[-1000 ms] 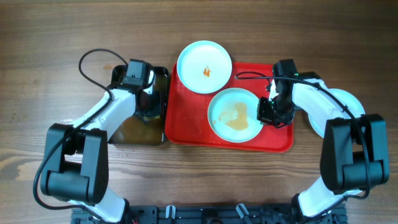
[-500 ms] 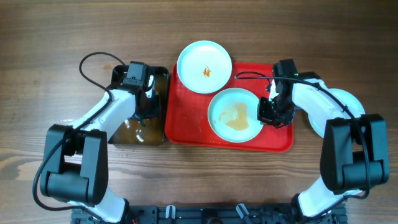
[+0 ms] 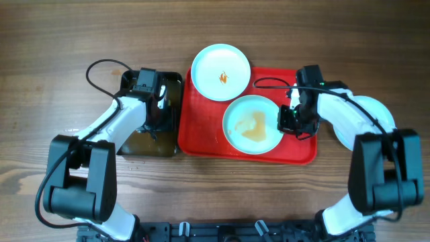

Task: Clean dirty plates on tray and stack at the side
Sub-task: 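Return the sponge to the black tray with the left gripper, then lift the second plate with the right gripper and stack it on the first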

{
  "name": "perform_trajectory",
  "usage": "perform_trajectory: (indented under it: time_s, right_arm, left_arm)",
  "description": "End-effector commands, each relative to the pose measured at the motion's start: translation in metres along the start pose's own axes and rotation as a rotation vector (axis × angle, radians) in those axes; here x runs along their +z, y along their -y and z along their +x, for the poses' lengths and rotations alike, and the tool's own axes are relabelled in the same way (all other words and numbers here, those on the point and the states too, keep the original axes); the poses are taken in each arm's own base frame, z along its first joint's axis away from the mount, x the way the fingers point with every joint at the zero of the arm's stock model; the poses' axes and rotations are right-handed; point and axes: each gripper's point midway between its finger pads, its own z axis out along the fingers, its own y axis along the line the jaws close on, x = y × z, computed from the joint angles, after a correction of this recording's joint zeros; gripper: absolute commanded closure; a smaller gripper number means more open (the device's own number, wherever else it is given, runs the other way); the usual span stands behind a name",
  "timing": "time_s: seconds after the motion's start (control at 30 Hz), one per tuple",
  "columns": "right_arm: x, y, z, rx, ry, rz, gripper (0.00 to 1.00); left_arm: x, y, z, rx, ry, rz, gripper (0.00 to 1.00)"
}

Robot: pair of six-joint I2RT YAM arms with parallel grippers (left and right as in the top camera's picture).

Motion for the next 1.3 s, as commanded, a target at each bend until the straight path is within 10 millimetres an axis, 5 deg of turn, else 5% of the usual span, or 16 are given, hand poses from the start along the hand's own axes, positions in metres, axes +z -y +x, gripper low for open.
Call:
perform_trajectory:
  time_s: [0.0,0.2,0.37,0.5,0.67,0.77,0.97,1.13,1.27]
  right_arm:
    - [-0.058,0.008,-0.026,-0.047,0.238,0.100,0.96]
    - [-0.117,0.025,-0.040,-0.041,0.474,0.236,0.96]
    - [-0.133,0.018,-0.039,-0.105,0.556,0.373,0.96]
    - [-0.144,-0.023,-0.038,-0.328,0.671,0.540,0.96]
    - [-0.169,-0.100,-0.031,-0.685,0.871,0.698,0.96]
    - [-0.176,-0.124,-0.027,-0.812,0.917,0.734,0.96]
    - [-0.187,-0.133,-0.032,-0.965,0.920,0.844,0.96]
    - [-0.198,-0.132,-0.036,-0.929,0.959,0.884,0.96]
    - [-0.199,-0.118,-0.044,-0.671,1.030,0.747,0.96]
  left_arm:
    - [-0.002,0.002,0.002,-0.004,-0.002,0.020,0.33]
    - [-0.002,0.003,0.001,-0.004,0.004,0.021,0.32]
    - [-0.002,0.003,0.001,-0.004,0.005,0.021,0.30]
    - [-0.002,0.003,-0.002,-0.003,0.015,0.023,0.29]
    - [-0.002,0.004,-0.005,-0.003,0.026,0.026,0.28]
    - [-0.002,0.004,-0.005,-0.003,0.027,0.026,0.28]
    - [-0.002,0.004,-0.005,-0.003,0.026,0.026,0.28]
    - [-0.002,0.004,-0.005,-0.003,0.026,0.026,0.28]
    - [-0.002,0.004,-0.005,-0.003,0.026,0.026,0.28]
